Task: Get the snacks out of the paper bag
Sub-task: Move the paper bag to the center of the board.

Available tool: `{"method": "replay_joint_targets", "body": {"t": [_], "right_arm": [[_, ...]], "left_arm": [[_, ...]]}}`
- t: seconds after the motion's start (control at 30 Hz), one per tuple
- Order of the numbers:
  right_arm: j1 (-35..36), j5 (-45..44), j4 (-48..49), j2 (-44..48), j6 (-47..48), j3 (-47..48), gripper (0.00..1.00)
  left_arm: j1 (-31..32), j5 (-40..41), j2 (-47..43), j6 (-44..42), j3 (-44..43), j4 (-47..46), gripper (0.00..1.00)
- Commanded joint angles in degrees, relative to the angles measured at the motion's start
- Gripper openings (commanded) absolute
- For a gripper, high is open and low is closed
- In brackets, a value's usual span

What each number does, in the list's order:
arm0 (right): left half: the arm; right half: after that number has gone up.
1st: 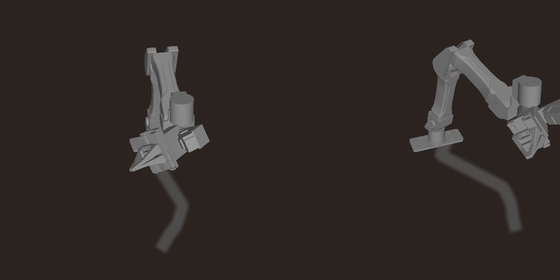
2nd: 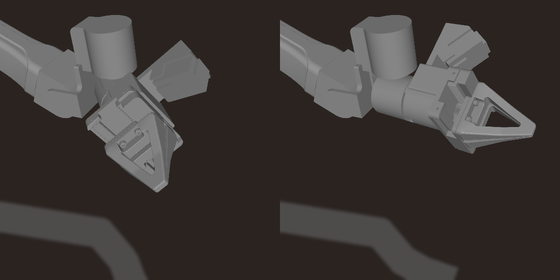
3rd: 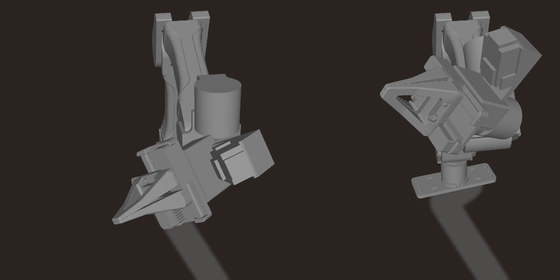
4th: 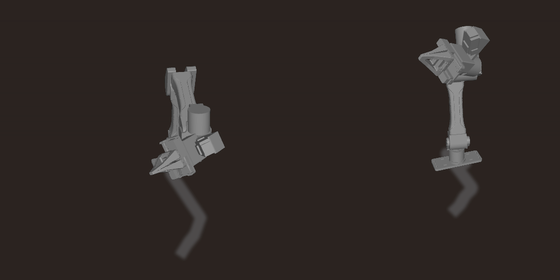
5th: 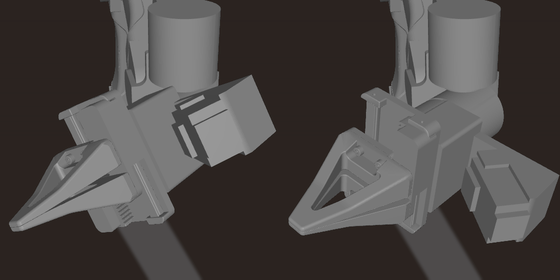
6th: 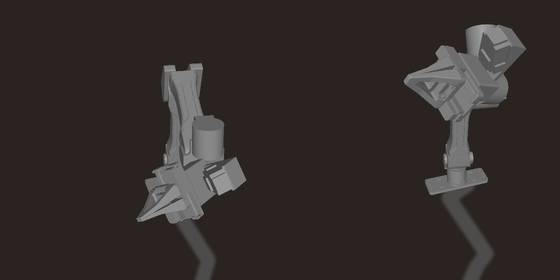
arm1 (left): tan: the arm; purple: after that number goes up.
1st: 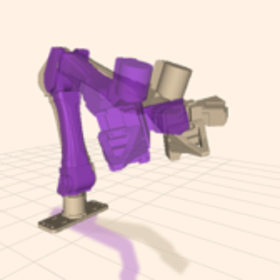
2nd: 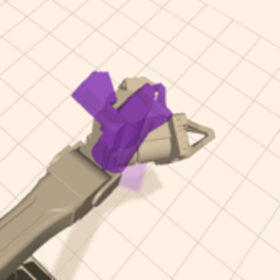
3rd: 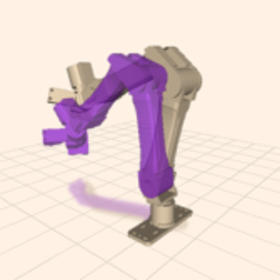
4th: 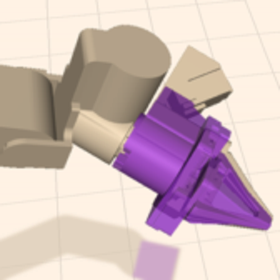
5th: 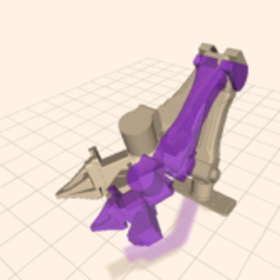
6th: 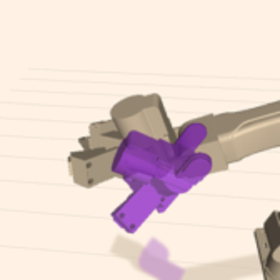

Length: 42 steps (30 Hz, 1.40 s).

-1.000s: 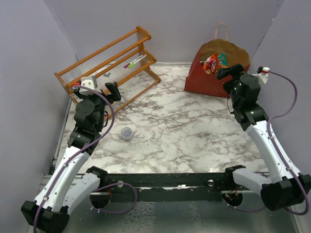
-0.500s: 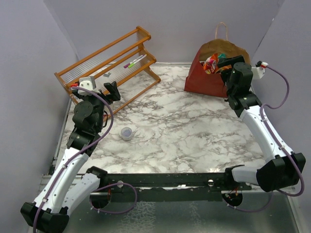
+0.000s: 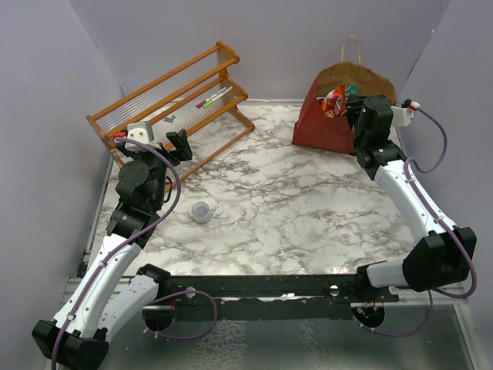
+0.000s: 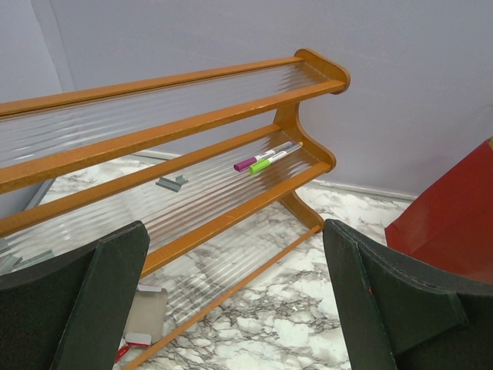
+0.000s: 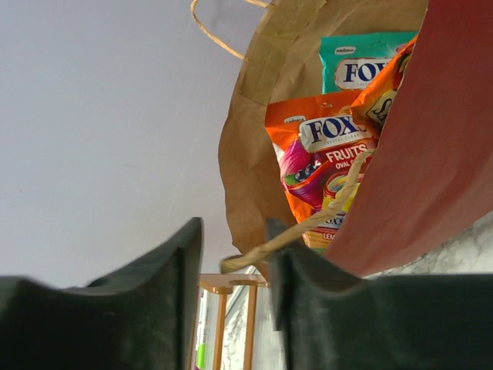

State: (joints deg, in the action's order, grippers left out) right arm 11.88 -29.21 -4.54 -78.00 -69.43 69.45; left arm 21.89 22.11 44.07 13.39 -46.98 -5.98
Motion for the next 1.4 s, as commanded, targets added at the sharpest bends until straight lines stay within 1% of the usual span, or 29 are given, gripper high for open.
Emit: {"method": "replay_joint_targets", "body": {"t": [0.0,0.03,0.1,0.23,0.43,0.63,0.73,0.83,0.87,0.93,1.03,1.17,1.23,1.3,1.37], "right_arm": [[-0.45,-2.90,1.83,-0.50,-1.24,-0.93,0.28],[-0.45,-2.41,1.09,-0.10,-1.14,-0.94,0.19],[-0.45,-1.11,-0.05,1.52,-0.47,-1.63,0.11],[-0.45,2.17,-1.43,6.83,1.31,-6.55,0.02],[-0.45,2.32,-5.97,18.25,6.92,-13.57,0.01],[-0.45,-3.25,-12.78,29.42,15.35,-18.41,0.01],[-0.45,-6.27,-17.50,34.32,18.15,-19.78,0.01],[-0.45,-7.72,-21.56,39.31,21.71,-20.66,0.01],[-0.45,-6.79,-22.31,41.63,23.51,-21.02,0.02],[-0.45,-3.69,-22.76,44.86,30.54,-21.29,0.02],[-0.45,0.42,-25.49,50.73,38.95,-21.14,0.02],[-0.50,10.88,-26.51,60.04,43.54,-24.10,0.04],[-0.45,14.61,-25.88,64.37,43.45,-26.45,0.09],[-0.38,17.88,-23.55,67.92,45.76,-27.31,0.15],[-0.40,16.92,-22.97,69.62,46.54,-27.36,0.17]], "left_arm": [[0.35,0.63,0.35,-0.08,0.75,-1.92,0.99],[0.35,0.71,0.37,-0.05,0.79,-1.94,0.99],[0.35,0.83,0.63,0.02,0.92,-1.98,0.99],[0.41,0.36,1.12,0.23,0.93,-1.96,0.99],[0.97,-0.33,2.77,0.20,0.78,-1.68,0.98],[2.25,-2.05,4.90,-0.25,0.06,-1.10,0.98],[2.80,-5.25,6.30,0.00,-0.36,-1.31,0.98],[3.27,-11.00,8.36,1.94,-1.89,-1.52,0.99],[3.39,-13.41,9.34,2.43,-2.93,-1.40,0.99],[3.83,-18.17,11.61,3.12,-6.46,-0.33,0.99],[5.12,-24.04,16.25,3.84,-13.90,2.77,0.99],[8.03,-31.55,23.06,7.55,-23.02,5.41,0.99],[11.22,-33.17,27.62,9.24,-27.38,6.07,0.99],[16.07,-32.20,32.38,9.06,-33.27,7.79,0.99],[21.60,-29.43,37.82,6.82,-40.04,11.08,0.99]]}}
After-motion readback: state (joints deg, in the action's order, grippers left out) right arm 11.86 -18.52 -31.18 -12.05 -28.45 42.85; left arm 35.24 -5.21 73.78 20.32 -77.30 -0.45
